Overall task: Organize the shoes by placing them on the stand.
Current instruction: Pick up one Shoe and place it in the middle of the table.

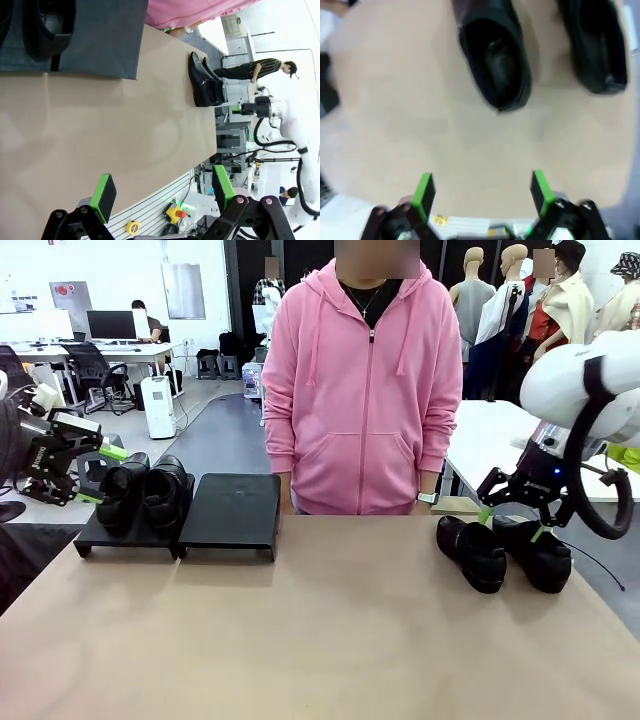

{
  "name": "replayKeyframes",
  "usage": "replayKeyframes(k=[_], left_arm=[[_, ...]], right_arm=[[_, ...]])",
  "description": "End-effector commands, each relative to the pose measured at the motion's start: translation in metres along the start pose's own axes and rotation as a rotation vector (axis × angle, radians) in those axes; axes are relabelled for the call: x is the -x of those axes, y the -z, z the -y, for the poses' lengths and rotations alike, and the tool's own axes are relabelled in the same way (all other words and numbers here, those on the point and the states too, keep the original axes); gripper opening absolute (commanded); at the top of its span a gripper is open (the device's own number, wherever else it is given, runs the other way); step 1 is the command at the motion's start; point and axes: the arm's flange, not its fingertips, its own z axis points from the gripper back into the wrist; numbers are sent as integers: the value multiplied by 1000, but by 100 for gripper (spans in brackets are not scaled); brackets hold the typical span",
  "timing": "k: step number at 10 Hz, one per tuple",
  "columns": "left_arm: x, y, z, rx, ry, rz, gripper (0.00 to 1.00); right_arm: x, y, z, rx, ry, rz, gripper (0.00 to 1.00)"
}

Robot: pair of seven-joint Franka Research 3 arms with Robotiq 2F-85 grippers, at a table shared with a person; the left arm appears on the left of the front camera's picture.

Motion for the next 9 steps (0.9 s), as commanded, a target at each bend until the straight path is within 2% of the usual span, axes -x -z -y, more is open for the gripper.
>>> replayKeyframes(k=[1, 2, 3, 5, 9], left_arm=[[1, -2, -1, -3, 9, -8, 100], [1, -2, -1, -3, 9, -8, 100], [1, -2, -1, -3, 9, -8, 100], [1, -2, -1, -3, 9, -8, 100], [1, -2, -1, -3, 9, -8, 100]], right_arm=[[-58, 15, -8, 49, -24, -48, 100], [-75, 27, -7, 79, 17, -42, 100], [-88, 38, -3, 71, 9, -100, 100], [-108, 52, 4, 151, 111, -53, 100], [-124, 70, 17, 146, 121, -136, 100]])
